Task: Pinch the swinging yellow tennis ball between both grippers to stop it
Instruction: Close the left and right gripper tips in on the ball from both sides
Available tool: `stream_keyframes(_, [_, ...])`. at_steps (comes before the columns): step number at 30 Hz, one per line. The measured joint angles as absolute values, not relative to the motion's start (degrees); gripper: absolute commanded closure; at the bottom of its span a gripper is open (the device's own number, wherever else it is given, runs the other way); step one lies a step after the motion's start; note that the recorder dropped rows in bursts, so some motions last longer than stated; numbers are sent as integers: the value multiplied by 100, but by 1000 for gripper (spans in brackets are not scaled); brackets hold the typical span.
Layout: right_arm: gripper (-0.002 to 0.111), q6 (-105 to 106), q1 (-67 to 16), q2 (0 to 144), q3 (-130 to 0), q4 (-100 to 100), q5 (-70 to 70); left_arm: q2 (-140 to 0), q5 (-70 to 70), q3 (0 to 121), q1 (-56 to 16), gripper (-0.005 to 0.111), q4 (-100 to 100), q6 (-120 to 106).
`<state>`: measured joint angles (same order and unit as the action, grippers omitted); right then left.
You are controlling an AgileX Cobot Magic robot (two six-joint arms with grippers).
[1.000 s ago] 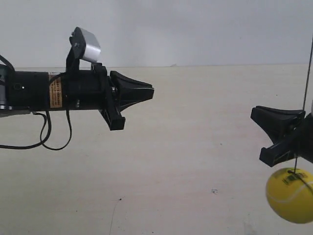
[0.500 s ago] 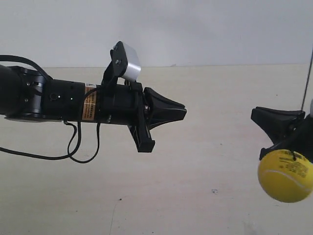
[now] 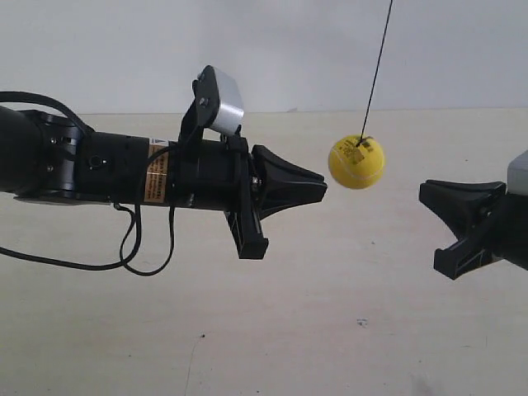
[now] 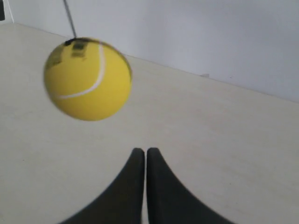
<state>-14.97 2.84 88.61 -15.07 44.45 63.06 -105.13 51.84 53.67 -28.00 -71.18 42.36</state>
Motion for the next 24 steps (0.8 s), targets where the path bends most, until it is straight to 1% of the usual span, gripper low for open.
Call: stream_keyframes(24, [108, -1698, 284, 8861, -1538, 4893, 6289, -10513, 5265, 5371, -2841, 102, -7095, 4189])
